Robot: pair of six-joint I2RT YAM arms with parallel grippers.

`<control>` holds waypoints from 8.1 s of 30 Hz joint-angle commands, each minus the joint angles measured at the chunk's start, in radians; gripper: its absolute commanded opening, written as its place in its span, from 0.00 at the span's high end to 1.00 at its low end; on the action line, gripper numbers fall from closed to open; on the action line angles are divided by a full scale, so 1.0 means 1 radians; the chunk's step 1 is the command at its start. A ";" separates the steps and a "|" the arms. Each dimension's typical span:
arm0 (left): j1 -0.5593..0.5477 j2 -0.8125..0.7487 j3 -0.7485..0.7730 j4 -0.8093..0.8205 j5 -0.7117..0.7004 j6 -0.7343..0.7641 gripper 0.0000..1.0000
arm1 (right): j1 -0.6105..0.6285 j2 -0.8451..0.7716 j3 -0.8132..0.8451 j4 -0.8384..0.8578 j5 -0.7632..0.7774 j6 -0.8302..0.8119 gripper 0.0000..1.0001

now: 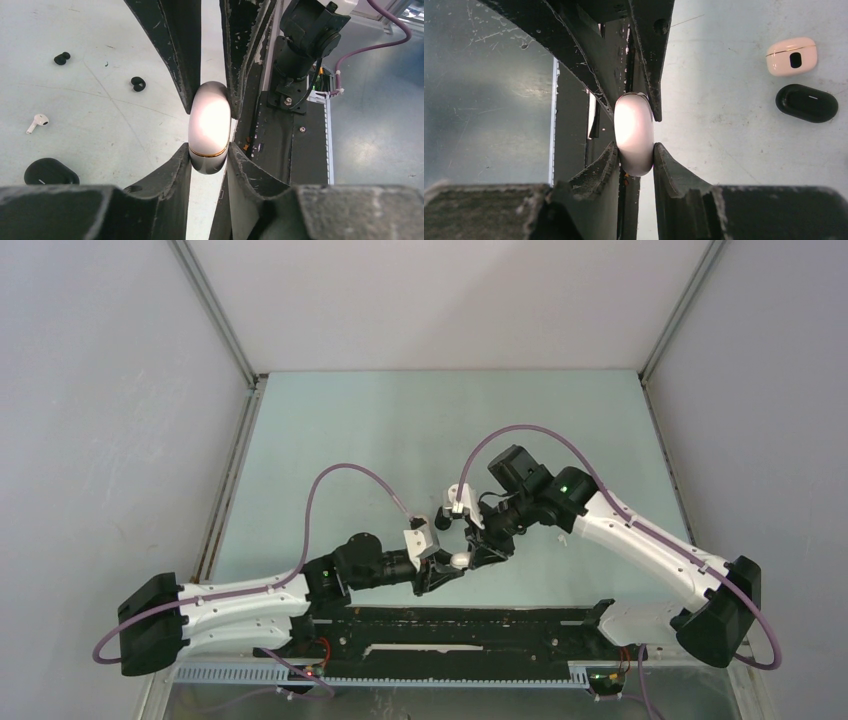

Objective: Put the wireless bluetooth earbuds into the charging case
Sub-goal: Open the charging case, then pick up the earbud from the center of the board, then place the earbud in the charging case.

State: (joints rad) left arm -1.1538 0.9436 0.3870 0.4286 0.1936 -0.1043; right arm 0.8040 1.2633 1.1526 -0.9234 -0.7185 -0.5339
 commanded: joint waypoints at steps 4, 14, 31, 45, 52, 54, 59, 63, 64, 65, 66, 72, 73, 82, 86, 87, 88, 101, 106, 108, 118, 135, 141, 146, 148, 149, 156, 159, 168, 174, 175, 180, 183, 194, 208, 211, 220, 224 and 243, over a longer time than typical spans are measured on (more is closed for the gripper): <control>-0.003 0.001 0.015 0.064 0.044 0.015 0.82 | 0.007 0.006 0.026 0.013 0.002 0.010 0.88; -0.004 -0.020 -0.034 0.140 0.043 0.037 1.00 | -0.103 0.071 0.090 -0.021 -0.153 0.102 0.56; -0.004 -0.025 -0.064 0.174 0.001 0.004 1.00 | -0.431 0.090 0.211 -0.185 -0.390 0.049 0.46; -0.004 -0.037 -0.121 0.247 -0.034 -0.041 1.00 | -0.705 -0.166 -0.280 0.040 0.335 -0.069 0.60; -0.004 -0.035 -0.117 0.248 -0.027 -0.051 1.00 | -0.651 0.103 -0.223 0.071 0.538 -0.017 0.62; -0.004 -0.041 -0.121 0.248 -0.032 -0.051 1.00 | -0.649 0.165 -0.217 0.084 0.569 0.008 0.59; -0.004 -0.044 -0.123 0.247 -0.034 -0.052 1.00 | -0.647 0.272 -0.209 0.125 0.606 0.062 0.57; -0.004 -0.035 -0.120 0.249 -0.028 -0.052 1.00 | -0.647 0.301 -0.197 0.142 0.614 0.081 0.57; -0.004 -0.035 -0.119 0.248 -0.028 -0.052 1.00 | -0.647 0.306 -0.192 0.143 0.613 0.081 0.57; -0.004 -0.034 -0.120 0.248 -0.030 -0.052 1.00 | -0.647 0.312 -0.190 0.145 0.612 0.081 0.57; -0.004 -0.032 -0.119 0.248 -0.030 -0.052 1.00 | -0.647 0.317 -0.186 0.146 0.612 0.080 0.57; -0.004 -0.026 -0.116 0.248 -0.030 -0.055 1.00 | -0.642 0.356 -0.163 0.144 0.606 0.080 0.59; -0.004 -0.026 -0.117 0.248 -0.032 -0.057 1.00 | -0.641 0.360 -0.161 0.143 0.605 0.081 0.59; -0.004 -0.029 -0.122 0.248 -0.034 -0.063 1.00 | -0.623 0.384 -0.160 0.124 0.616 0.097 0.62; -0.004 -0.027 -0.121 0.247 -0.033 -0.064 1.00 | -0.620 0.392 -0.160 0.119 0.632 0.102 0.63; -0.004 -0.028 -0.119 0.247 -0.033 -0.064 1.00 | -0.617 0.393 -0.160 0.117 0.635 0.103 0.63; -0.004 -0.027 -0.120 0.247 -0.033 -0.066 1.00 | -0.616 0.394 -0.160 0.115 0.637 0.105 0.63; -0.004 -0.033 -0.125 0.246 -0.036 -0.071 1.00 | -0.595 0.406 -0.160 0.098 0.649 0.125 0.65; -0.004 -0.044 -0.131 0.248 -0.038 -0.075 1.00 | -0.591 0.402 -0.164 0.095 0.661 0.130 0.66; -0.004 -0.045 -0.133 0.247 -0.039 -0.077 1.00 | -0.590 0.401 -0.167 0.099 0.668 0.130 0.66; -0.004 -0.055 -0.136 0.247 -0.040 -0.090 1.00 | -0.578 0.401 -0.205 0.125 0.696 0.138 0.70; -0.004 -0.037 -0.123 0.248 -0.048 -0.092 1.00 | -0.565 0.143 -0.195 0.116 0.551 0.097 0.96; -0.004 0.013 -0.078 0.248 -0.083 -0.077 1.00 | -0.563 -0.107 -0.139 0.134 0.336 0.084 1.00; -0.004 0.064 -0.025 0.249 -0.136 -0.052 1.00 | -0.553 -0.261 -0.096 0.225 0.222 0.075 1.00; -0.004 0.086 0.002 0.248 -0.145 -0.039 1.00 | -0.545 -0.293 -0.054 0.250 0.179 0.051 1.00; -0.004 0.098 0.016 0.248 -0.150 -0.033 1.00 | -0.541 -0.294 -0.022 0.243 0.156 0.039 1.00; -0.004 0.128 0.066 0.257 -0.189 0.018 1.00 | -0.424 -0.385 0.074 0.268 0.104 0.015 1.00; -0.004 0.116 0.050 0.294 -0.229 0.040 1.00 | -0.330 -0.469 0.006 0.369 0.174 0.041 1.00; -0.016 0.047 -0.008 0.356 -0.316 0.143 1.00 | 0.018 -0.628 -0.246 0.661 0.503 0.029 1.00; -0.029 0.024 -0.026 0.373 -0.371 0.191 1.00 | 0.156 -0.612 -0.316 0.749 0.667 -0.008 1.00; -0.030 0.021 -0.031 0.378 -0.375 0.191 1.00 | 0.164 -0.608 -0.322 0.761 0.677 0.000 1.00; -0.038 0.002 -0.040 0.384 -0.394 0.195 1.00 | 0.179 -0.579 -0.332 0.798 0.718 0.090 1.00; -0.040 -0.002 -0.040 0.383 -0.401 0.196 1.00 | 0.192 -0.563 -0.332 0.803 0.749 0.145 1.00; -0.041 -0.002 -0.034 0.394 -0.398 0.186 1.00 | 0.261 -0.518 -0.334 0.835 0.749 0.266 1.00; -0.043 -0.035 -0.060 0.424 -0.370 0.157 1.00 | 0.289 -0.475 -0.354 0.882 0.777 0.266 1.00; -0.043 -0.037 -0.063 0.424 -0.365 0.153 1.00 | 0.289 -0.469 -0.357 0.895 0.781 0.259 1.00; -0.044 -0.043 -0.066 0.433 -0.362 0.149 1.00 | 0.290 -0.462 -0.368 0.893 0.771 0.241 1.00; -0.044 -0.041 -0.066 0.434 -0.361 0.149 1.00 | 0.291 -0.461 -0.370 0.889 0.763 0.238 1.00; -0.044 -0.045 -0.079 0.453 -0.359 0.143 1.00 | 0.290 -0.443 -0.383 0.928 0.761 0.209 1.00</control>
State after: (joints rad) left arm -1.1912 0.9199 0.3195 0.8085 -0.1726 0.0494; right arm 1.0893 0.8165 0.7773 -0.0650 0.0418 -0.3077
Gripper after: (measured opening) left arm 0.288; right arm 0.226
